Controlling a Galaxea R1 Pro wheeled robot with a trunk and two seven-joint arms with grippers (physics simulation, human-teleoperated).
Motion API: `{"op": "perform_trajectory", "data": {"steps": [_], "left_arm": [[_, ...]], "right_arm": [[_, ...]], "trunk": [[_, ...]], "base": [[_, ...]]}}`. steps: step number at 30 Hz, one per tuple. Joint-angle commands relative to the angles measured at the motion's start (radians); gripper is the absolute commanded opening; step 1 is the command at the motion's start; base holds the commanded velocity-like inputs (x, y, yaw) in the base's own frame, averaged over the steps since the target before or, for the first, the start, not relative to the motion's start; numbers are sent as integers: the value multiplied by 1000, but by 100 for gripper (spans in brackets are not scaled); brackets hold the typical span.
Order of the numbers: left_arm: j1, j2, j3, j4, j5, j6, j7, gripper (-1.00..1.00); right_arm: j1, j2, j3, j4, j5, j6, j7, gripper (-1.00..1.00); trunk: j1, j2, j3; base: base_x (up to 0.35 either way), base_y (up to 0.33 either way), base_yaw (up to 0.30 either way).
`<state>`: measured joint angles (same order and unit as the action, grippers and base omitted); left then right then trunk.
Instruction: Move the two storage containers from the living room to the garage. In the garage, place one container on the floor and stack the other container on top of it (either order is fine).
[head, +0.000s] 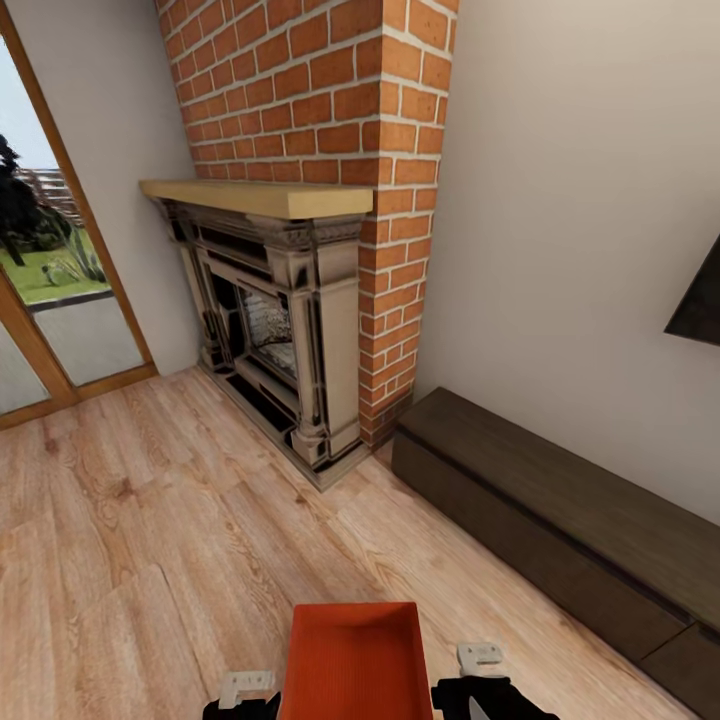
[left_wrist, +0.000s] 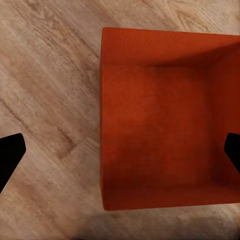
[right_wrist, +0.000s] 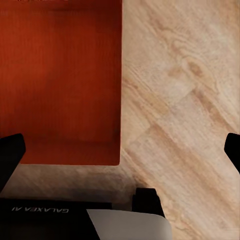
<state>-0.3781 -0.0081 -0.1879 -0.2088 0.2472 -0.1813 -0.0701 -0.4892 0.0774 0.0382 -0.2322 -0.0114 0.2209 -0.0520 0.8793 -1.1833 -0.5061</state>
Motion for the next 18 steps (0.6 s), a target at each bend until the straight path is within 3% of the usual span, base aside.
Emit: {"op": "perform_trajectory", "data": {"steps": [1,18], "left_arm": [[-1,0,-7,1,10,-4,-2,100],[-1,0,-8,2,10,-4,-2,100]], "right_arm": [[0,0,4,-2,-1,5,-4,100],[0,-7,-1,-2,-2,2,-3,100]], "trunk": [[4,-8,-4],[69,-127,-57]], "base": [[0,0,0],[0,0,0]]}}
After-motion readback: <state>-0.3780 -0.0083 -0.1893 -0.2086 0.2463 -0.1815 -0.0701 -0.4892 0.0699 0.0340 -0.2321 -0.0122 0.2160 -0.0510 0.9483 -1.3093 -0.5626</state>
